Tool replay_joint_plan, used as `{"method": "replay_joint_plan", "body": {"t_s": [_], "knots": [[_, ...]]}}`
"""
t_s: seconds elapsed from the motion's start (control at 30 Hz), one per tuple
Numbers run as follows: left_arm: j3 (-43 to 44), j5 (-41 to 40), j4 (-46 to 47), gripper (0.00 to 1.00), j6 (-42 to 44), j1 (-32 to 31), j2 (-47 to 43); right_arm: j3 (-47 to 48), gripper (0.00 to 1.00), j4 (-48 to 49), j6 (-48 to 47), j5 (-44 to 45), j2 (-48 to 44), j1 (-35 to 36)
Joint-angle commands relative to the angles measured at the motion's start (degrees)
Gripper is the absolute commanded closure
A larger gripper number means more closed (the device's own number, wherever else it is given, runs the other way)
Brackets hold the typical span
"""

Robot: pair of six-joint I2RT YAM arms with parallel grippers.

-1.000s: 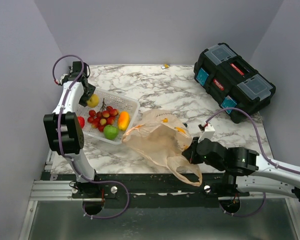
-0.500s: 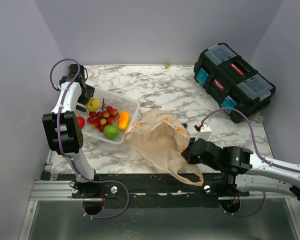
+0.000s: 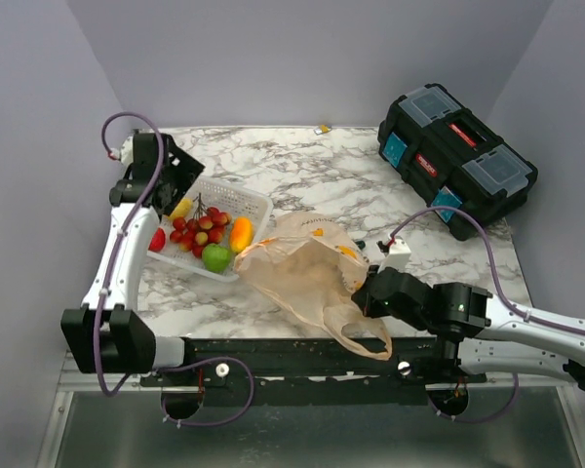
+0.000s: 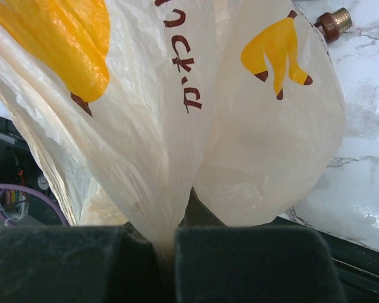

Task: Take the fake fruits out of the plastic bag
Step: Place the fake fruit in the bin, then place the plastic bag at the center of the board.

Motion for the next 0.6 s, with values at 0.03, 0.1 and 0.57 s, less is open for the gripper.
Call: {"method": "replay_joint_plan", "body": {"t_s": [0.03, 0.1, 0.57], "knots": [[-11.44, 11.36, 13.98, 0.07, 16.2, -10.47, -11.58, 1.6, 0.99, 0.4, -1.58, 3.63, 1.49, 0.36], [-15.74, 18.45, 18.06, 0.08, 20.48, -13.1, -16.23, 2.13, 0.99, 0.38, -2.12, 4.3, 2.26, 0.36], [-21.92, 43.16, 22.64, 0.15, 36.94, -16.99, -41.69, 15.98, 0.99, 6.36, -20.39, 9.01, 16.19, 0.1]]}}
